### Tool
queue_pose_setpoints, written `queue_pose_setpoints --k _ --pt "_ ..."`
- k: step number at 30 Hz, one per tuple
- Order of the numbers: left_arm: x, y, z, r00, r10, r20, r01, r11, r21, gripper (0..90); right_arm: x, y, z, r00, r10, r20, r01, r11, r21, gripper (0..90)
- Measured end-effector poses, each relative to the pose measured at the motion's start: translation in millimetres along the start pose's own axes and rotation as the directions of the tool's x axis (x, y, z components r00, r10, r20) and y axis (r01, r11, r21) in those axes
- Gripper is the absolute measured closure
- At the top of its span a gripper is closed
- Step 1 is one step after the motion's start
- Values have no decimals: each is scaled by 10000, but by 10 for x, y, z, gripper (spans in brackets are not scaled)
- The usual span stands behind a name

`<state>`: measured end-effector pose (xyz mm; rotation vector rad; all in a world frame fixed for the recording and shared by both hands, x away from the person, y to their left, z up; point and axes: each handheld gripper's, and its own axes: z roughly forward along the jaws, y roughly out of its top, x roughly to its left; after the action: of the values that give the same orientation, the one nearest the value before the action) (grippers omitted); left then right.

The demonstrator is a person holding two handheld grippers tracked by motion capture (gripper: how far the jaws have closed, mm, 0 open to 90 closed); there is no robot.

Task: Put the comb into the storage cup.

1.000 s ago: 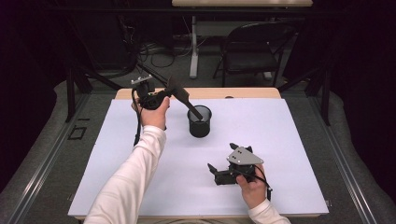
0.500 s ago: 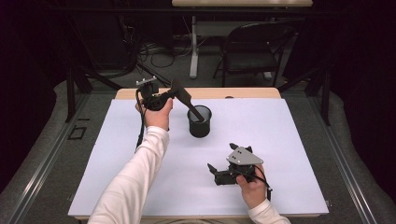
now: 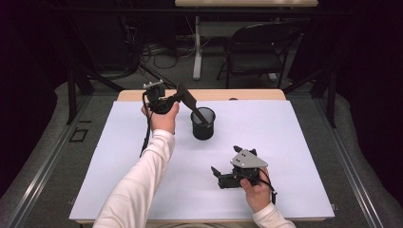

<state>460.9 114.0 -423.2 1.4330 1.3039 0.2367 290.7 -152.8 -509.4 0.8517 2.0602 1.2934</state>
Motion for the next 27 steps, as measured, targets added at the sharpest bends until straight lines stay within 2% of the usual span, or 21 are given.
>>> queue_pose_setpoints --k 13,27 --pt "9 -74 68 9999 -160 1 160 9998 155 843 2 -1 2 10000 -12 -6 12 10000 9 1" --pt "4 -110 104 9999 -120 -11 120 9993 343 843 5 -1 1 10000 -29 -28 29 10000 27 5"
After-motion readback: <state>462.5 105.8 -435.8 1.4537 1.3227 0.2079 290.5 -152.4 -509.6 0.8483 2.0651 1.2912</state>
